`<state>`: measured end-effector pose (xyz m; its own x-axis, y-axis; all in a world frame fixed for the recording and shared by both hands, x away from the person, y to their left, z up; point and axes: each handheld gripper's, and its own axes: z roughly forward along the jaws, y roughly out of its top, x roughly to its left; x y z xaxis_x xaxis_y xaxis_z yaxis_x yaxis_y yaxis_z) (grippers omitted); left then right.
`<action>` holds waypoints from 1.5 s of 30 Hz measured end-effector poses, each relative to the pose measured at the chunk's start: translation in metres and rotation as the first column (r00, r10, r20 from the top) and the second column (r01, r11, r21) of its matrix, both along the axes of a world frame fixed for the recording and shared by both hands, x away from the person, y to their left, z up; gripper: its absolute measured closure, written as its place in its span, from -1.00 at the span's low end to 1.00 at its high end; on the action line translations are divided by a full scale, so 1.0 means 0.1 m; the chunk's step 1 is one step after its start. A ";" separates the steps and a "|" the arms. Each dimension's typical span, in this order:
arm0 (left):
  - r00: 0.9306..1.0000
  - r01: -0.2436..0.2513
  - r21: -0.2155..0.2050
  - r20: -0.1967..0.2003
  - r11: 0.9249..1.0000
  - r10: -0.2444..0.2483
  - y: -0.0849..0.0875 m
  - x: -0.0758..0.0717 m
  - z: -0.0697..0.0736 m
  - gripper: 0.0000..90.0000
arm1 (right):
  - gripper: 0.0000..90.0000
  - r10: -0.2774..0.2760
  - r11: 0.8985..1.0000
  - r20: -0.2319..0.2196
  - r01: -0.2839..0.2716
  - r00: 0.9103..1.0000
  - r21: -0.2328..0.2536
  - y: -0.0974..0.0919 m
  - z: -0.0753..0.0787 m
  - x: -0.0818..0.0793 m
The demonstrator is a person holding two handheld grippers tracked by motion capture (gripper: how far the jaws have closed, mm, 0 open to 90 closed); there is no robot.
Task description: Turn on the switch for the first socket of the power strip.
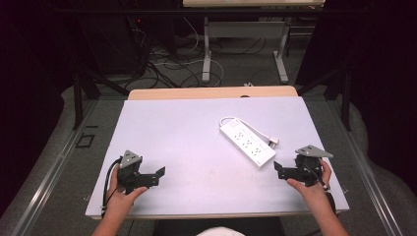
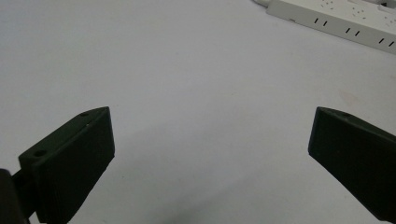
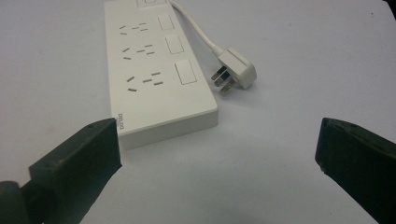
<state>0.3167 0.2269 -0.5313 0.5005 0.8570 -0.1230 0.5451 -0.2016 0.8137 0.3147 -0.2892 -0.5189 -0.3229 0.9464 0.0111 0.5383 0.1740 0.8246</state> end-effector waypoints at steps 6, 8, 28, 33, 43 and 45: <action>1.000 -0.008 -0.016 0.014 1.000 0.008 0.00 -0.02 0.01 -0.99 | -1.00 0.018 1.000 0.005 -0.018 1.000 -0.010 -0.01 -0.02 0.01; 1.000 -0.006 -0.020 0.014 1.000 0.007 0.01 -0.02 0.01 -0.99 | -1.00 0.013 1.000 0.013 -0.013 1.000 -0.005 0.00 -0.03 0.03; 1.000 -0.008 -0.044 0.006 0.999 0.009 -0.01 -0.08 0.01 -0.91 | -0.97 0.095 0.995 -0.046 -0.096 0.994 -0.018 0.21 -0.04 0.09; 1.000 -0.015 -0.045 0.002 0.999 0.015 0.00 -0.09 -0.01 -0.91 | -0.94 0.109 0.993 -0.065 -0.111 0.992 -0.025 0.25 0.00 0.14; 0.999 -0.041 -0.043 -0.006 0.998 0.041 0.04 -0.08 -0.03 -0.97 | -0.88 0.130 0.991 -0.098 -0.133 0.987 -0.027 0.27 0.09 0.24; 0.999 -0.042 -0.037 -0.009 0.998 0.042 0.04 -0.09 -0.03 -0.97 | -0.88 0.127 0.991 -0.097 -0.131 0.987 -0.034 0.27 0.11 0.25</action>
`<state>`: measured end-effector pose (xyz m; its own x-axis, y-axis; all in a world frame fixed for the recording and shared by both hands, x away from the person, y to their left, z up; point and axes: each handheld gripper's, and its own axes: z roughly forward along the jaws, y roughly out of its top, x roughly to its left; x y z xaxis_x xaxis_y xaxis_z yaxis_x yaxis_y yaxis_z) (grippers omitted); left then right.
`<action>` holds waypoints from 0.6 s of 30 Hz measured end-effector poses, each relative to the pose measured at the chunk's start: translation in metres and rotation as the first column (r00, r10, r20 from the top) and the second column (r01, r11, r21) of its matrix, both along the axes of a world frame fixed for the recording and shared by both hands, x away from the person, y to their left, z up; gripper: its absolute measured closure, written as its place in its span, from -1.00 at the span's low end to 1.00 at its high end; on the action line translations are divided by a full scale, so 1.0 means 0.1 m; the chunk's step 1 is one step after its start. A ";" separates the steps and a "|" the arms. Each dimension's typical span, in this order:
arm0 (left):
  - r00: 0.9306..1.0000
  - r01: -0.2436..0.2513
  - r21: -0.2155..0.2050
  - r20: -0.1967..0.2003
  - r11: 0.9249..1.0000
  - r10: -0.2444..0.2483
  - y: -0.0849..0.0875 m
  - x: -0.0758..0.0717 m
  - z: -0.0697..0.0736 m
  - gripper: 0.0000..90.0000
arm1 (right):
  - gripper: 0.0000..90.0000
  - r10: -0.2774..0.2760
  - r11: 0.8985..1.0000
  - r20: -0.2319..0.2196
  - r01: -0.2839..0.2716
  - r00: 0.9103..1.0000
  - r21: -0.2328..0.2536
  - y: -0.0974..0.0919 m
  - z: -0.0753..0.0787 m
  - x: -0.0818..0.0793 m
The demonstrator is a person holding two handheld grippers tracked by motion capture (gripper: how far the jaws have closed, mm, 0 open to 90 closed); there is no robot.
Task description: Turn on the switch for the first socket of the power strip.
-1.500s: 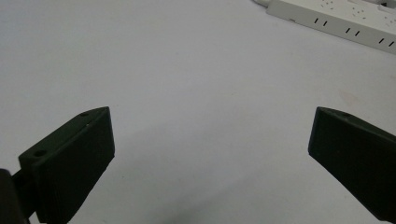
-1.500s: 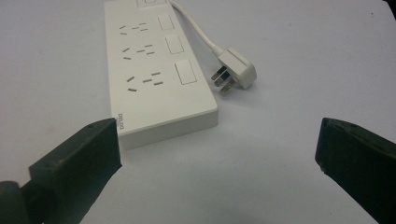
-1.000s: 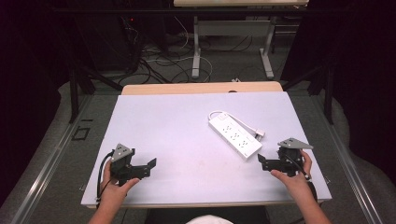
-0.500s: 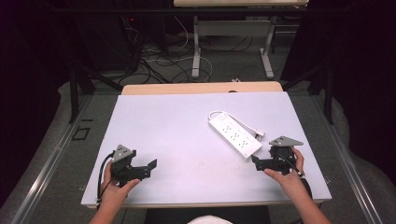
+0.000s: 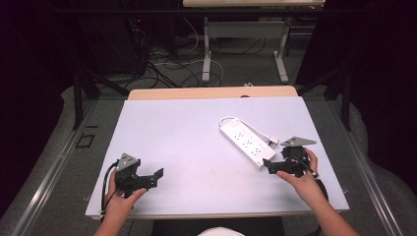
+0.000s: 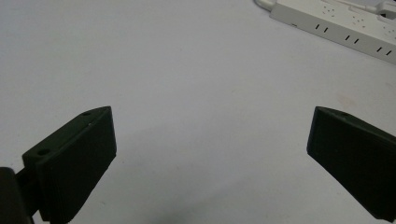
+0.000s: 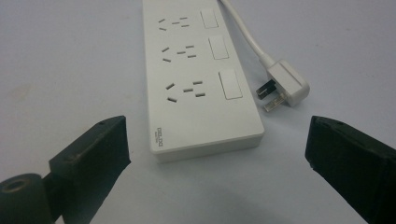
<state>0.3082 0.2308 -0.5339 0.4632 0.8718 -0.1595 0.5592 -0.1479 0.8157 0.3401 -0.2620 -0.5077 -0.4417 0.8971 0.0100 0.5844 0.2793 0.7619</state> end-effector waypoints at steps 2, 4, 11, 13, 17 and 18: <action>1.000 -0.004 0.000 -0.001 1.000 0.004 0.00 0.00 0.00 -0.98 | -0.87 0.003 1.000 0.002 -0.003 1.000 0.000 0.00 0.01 0.01; 1.000 -0.011 0.005 0.010 1.000 0.011 0.01 0.00 -0.01 -0.99 | -0.87 0.006 1.000 -0.001 -0.006 1.000 -0.002 0.00 0.05 0.04; 1.000 -0.019 0.006 0.009 1.000 0.018 0.02 -0.01 0.00 -0.99 | -0.86 0.014 1.000 -0.006 -0.014 1.000 -0.006 0.04 0.14 0.13; 1.000 -0.021 0.007 0.011 1.000 0.021 0.02 -0.01 -0.01 -0.99 | -0.85 0.026 1.000 -0.003 -0.026 1.000 -0.013 0.05 0.17 0.15; 1.000 -0.020 0.006 0.013 1.000 0.020 0.03 -0.01 0.00 -0.99 | -0.80 0.040 0.999 -0.011 -0.040 0.999 -0.008 0.08 0.22 0.19; 1.000 -0.018 0.003 0.012 1.000 0.017 0.03 -0.01 -0.01 -0.99 | -0.78 0.043 0.999 -0.013 -0.043 0.999 -0.011 0.08 0.24 0.20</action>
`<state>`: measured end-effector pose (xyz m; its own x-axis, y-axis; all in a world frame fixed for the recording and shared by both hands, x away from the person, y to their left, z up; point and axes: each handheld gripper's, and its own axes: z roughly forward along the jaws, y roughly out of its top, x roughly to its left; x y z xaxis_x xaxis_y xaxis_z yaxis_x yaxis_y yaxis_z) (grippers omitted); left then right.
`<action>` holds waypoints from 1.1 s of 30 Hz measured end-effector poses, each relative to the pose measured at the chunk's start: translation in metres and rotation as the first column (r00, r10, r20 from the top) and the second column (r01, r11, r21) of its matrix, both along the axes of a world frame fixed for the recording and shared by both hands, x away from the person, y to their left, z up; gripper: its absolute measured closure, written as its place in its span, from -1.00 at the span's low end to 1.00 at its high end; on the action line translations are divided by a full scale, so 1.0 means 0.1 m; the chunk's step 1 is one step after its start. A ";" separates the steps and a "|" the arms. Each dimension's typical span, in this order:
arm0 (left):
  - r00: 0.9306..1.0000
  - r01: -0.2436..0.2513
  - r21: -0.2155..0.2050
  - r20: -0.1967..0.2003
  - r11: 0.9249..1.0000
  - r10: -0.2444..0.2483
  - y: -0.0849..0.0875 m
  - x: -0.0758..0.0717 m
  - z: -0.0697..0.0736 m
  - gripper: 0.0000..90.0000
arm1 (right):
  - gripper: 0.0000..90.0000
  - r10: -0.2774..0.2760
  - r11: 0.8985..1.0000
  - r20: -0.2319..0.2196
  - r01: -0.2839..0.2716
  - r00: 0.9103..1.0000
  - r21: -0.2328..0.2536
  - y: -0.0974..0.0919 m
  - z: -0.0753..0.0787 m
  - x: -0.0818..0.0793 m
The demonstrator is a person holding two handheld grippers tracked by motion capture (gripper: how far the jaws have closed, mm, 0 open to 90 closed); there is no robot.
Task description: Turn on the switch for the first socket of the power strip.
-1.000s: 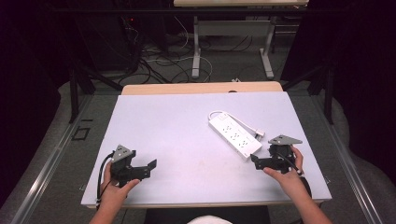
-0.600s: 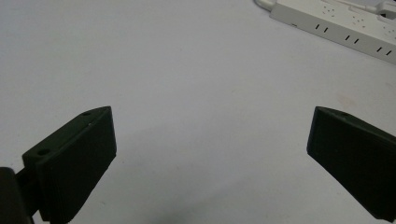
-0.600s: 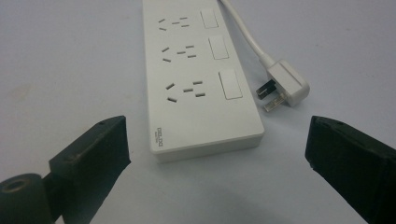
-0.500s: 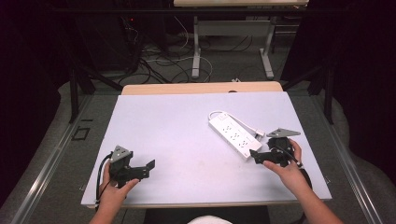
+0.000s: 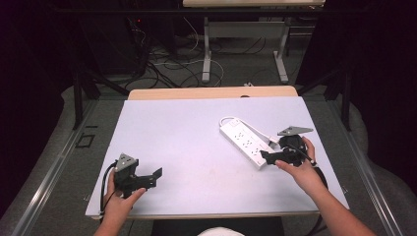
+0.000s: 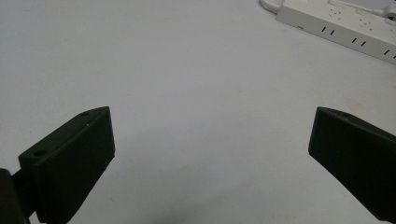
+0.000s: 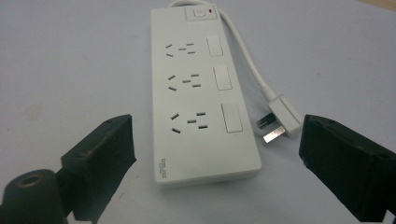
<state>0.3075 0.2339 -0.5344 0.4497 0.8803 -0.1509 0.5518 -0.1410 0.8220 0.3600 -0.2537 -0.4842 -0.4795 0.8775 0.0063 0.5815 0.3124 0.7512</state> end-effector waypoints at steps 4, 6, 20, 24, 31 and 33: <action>1.000 0.001 -0.010 -0.005 1.000 -0.001 -0.01 0.00 0.00 -0.99 | -0.69 0.015 1.000 -0.011 -0.016 1.000 -0.014 0.02 0.03 0.05; 1.000 -0.002 -0.012 -0.007 1.000 0.002 -0.01 0.00 -0.01 -0.99 | -0.68 0.026 0.999 -0.020 -0.026 0.999 -0.018 0.03 0.05 0.08; 1.000 -0.002 -0.028 -0.002 1.000 0.002 0.01 0.00 0.00 -0.99 | -0.57 0.057 0.996 -0.029 -0.058 0.998 -0.064 0.11 0.13 0.23; 1.000 -0.002 -0.028 -0.003 1.000 0.002 0.01 0.00 0.00 -0.99 | -0.57 0.070 0.994 -0.032 -0.073 0.997 -0.078 0.13 0.15 0.28; 1.000 -0.004 -0.026 -0.007 1.000 0.004 0.00 0.00 -0.01 -0.99 | -0.56 0.073 0.994 -0.040 -0.076 0.997 -0.082 0.15 0.20 0.38; 1.000 -0.003 -0.025 -0.007 1.000 0.003 0.01 0.00 -0.01 -0.99 | -0.55 0.077 0.993 -0.049 -0.081 0.996 -0.085 0.16 0.21 0.41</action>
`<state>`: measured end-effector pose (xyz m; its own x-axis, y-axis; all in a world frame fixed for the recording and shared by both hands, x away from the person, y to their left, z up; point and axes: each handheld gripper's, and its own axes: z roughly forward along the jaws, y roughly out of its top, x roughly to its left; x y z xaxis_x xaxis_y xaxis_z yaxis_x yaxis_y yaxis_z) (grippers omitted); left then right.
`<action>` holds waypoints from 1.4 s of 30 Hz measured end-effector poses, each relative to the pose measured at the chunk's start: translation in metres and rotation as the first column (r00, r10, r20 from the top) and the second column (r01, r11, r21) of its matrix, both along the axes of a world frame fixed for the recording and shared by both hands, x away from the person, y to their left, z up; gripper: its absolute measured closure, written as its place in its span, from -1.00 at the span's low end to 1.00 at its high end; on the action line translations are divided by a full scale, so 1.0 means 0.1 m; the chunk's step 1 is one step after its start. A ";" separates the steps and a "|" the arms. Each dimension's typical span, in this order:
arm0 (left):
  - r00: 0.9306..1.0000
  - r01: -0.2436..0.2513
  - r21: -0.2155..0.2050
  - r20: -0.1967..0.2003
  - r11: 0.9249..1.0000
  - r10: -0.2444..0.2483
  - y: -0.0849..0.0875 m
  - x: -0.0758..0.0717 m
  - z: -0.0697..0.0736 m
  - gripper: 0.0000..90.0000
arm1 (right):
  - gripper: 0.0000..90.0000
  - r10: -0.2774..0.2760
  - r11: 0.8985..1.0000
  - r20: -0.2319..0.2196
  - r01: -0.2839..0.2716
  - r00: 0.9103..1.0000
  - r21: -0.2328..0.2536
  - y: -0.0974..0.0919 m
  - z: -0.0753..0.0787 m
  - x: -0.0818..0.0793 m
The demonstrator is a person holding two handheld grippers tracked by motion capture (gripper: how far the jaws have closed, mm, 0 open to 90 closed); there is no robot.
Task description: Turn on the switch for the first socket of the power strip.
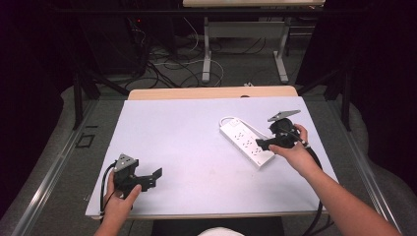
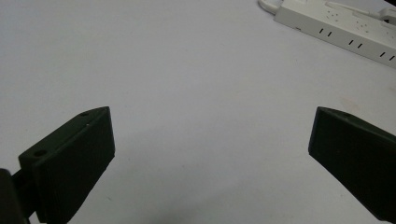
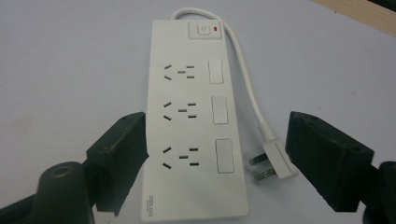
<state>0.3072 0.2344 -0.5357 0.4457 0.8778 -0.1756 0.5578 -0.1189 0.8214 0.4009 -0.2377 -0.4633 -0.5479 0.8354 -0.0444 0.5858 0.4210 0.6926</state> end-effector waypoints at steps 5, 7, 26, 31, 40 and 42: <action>1.000 0.002 0.004 -0.002 1.000 -0.002 0.00 0.00 0.00 -0.99 | -0.51 0.003 1.000 -0.007 -0.003 1.000 -0.003 0.00 0.02 0.07; 1.000 0.003 0.005 -0.003 1.000 -0.003 0.00 0.00 0.00 -0.99 | -0.49 0.003 1.000 -0.012 -0.003 1.000 -0.010 0.01 0.04 0.11; 1.000 0.008 0.006 -0.004 1.000 -0.008 0.00 0.00 -0.01 -0.99 | -0.19 0.004 0.999 -0.063 -0.007 0.998 -0.045 0.12 0.08 0.39; 1.000 0.010 0.006 -0.003 1.000 -0.010 -0.01 0.00 -0.01 -0.99 | -0.15 0.002 0.998 -0.078 -0.006 0.997 -0.055 0.15 0.06 0.43; 1.000 0.011 0.005 -0.005 1.000 -0.011 0.00 0.00 -0.01 -0.99 | -0.13 -0.003 0.998 -0.080 -0.002 0.997 -0.063 0.22 0.03 0.54; 1.000 0.013 0.004 -0.005 1.000 -0.013 0.00 0.00 -0.01 -0.99 | -0.13 -0.002 0.998 -0.078 -0.004 0.997 -0.070 0.23 0.03 0.56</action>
<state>0.3077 0.2340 -0.5365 0.4559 0.8728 -0.1742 0.5602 -0.1293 0.8182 0.4570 -0.2145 -0.4604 -0.5529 0.8311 -0.0600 0.6362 0.4676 0.6137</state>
